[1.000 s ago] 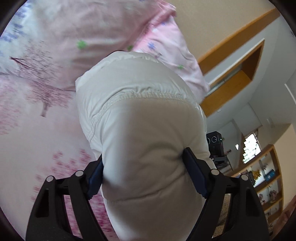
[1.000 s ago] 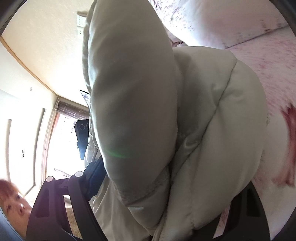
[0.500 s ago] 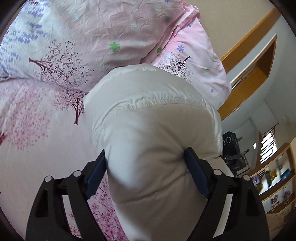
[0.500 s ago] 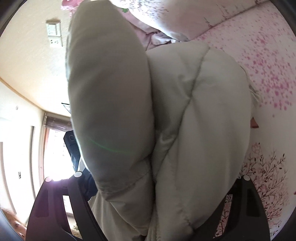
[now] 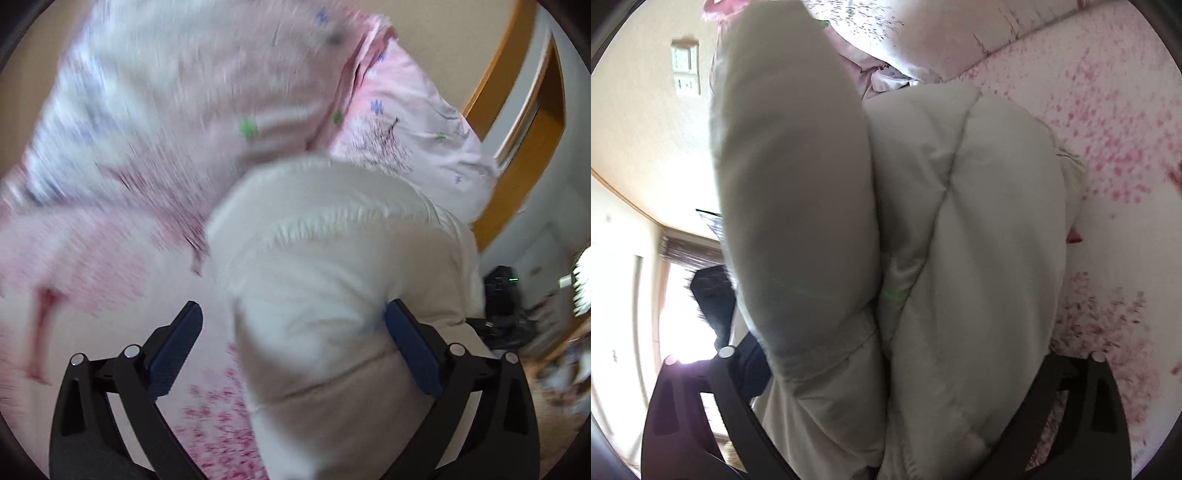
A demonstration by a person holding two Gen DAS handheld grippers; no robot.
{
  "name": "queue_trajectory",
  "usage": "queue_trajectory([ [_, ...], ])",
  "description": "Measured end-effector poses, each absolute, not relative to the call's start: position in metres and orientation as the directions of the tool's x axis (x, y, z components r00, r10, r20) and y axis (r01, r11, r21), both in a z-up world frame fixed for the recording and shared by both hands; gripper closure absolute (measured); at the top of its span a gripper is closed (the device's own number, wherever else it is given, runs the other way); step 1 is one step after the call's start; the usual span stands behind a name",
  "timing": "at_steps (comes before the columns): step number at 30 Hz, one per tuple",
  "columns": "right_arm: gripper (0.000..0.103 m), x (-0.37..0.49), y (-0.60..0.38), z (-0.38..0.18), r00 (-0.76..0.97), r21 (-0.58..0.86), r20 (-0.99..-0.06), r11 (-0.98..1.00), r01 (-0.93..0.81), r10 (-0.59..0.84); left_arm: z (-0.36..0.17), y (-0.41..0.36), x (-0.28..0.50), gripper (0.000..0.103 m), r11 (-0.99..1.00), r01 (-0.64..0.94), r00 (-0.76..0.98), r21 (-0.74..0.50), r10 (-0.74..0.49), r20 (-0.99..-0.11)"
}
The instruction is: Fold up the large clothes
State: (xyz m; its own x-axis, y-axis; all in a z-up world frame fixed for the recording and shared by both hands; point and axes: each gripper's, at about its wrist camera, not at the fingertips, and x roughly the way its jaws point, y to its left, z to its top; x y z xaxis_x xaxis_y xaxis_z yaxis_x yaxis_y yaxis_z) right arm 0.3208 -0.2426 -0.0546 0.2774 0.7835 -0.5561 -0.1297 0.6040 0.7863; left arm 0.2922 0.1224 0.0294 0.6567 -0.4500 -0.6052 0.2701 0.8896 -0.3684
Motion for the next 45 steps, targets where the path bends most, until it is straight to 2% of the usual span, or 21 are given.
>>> queue_trajectory([
  [4, 0.001, 0.294, -0.257, -0.022, 0.4, 0.656, -0.629, 0.731, -0.187, 0.667, 0.07, 0.097, 0.249, 0.005, 0.91, 0.327, 0.749, -0.255, -0.414, -0.518],
  [7, 0.001, 0.281, -0.278, 0.005, 0.515, 0.618, -0.593, 0.76, -0.201, 0.619, 0.089, 0.056, 0.213, 0.005, 0.888, 0.418, 0.757, -0.192, -0.457, -0.467],
  [10, 0.004, 0.277, -0.301, 0.026, 0.601, 0.644, -0.52, 0.741, -0.19, 0.606, 0.092, 0.016, 0.187, 0.005, 0.853, 0.503, 0.74, -0.141, -0.509, -0.44],
  [13, 0.015, 0.283, -0.304, 0.036, 0.6, 0.684, -0.476, 0.7, -0.207, 0.643, 0.084, -0.025, 0.172, 0.005, 0.812, 0.576, 0.712, -0.091, -0.553, -0.432],
  [15, 0.023, 0.291, -0.298, 0.038, 0.577, 0.685, -0.481, 0.694, -0.222, 0.66, 0.075, -0.05, 0.166, 0.005, 0.791, 0.61, 0.698, -0.049, -0.565, -0.44],
  [18, 0.046, 0.308, -0.283, 0.029, 0.535, 0.682, -0.502, 0.691, -0.238, 0.679, 0.059, -0.071, 0.163, 0.005, 0.778, 0.629, 0.691, 0.003, -0.556, -0.462],
  [19, 0.065, 0.311, -0.28, 0.026, 0.528, 0.671, -0.52, 0.704, -0.234, 0.671, 0.055, -0.074, 0.163, 0.005, 0.773, 0.634, 0.683, 0.0, -0.56, -0.468],
  [20, 0.073, 0.315, -0.275, 0.038, 0.532, 0.658, -0.533, 0.717, -0.228, 0.658, 0.05, -0.076, 0.164, 0.005, 0.769, 0.639, 0.676, -0.007, -0.566, -0.472],
  [23, 0.081, 0.331, -0.266, 0.037, 0.553, 0.629, -0.561, 0.752, -0.199, 0.616, 0.043, -0.084, 0.163, 0.005, 0.754, 0.657, 0.672, 0.025, -0.57, -0.472],
  [36, 0.082, 0.365, -0.278, -0.008, 0.453, 0.596, -0.699, 0.801, -0.059, 0.553, 0.007, -0.119, 0.158, 0.005, 0.653, 0.746, 0.605, 0.134, -0.58, -0.545],
  [39, 0.078, 0.365, -0.276, -0.01, 0.449, 0.579, -0.709, 0.812, -0.068, 0.543, 0.002, -0.124, 0.161, 0.004, 0.651, 0.742, 0.613, 0.158, -0.566, -0.551],
  [40, 0.073, 0.362, -0.275, -0.006, 0.455, 0.571, -0.707, 0.817, -0.083, 0.541, 0.002, -0.125, 0.162, 0.004, 0.651, 0.74, 0.619, 0.168, -0.561, -0.55],
  [42, 0.057, 0.349, -0.279, 0.007, 0.483, 0.543, -0.703, 0.832, -0.112, 0.523, 0.002, -0.123, 0.156, 0.003, 0.653, 0.735, 0.632, 0.182, -0.563, -0.533],
  [43, 0.042, 0.338, -0.282, 0.016, 0.511, 0.53, -0.688, 0.838, -0.129, 0.514, 0.003, -0.12, 0.152, 0.003, 0.657, 0.733, 0.636, 0.18, -0.566, -0.525],
  [45, 0.038, 0.311, -0.286, 0.037, 0.599, 0.495, -0.629, 0.85, -0.181, 0.495, 0.009, -0.112, 0.151, 0.003, 0.662, 0.735, 0.631, 0.147, -0.588, -0.507],
])
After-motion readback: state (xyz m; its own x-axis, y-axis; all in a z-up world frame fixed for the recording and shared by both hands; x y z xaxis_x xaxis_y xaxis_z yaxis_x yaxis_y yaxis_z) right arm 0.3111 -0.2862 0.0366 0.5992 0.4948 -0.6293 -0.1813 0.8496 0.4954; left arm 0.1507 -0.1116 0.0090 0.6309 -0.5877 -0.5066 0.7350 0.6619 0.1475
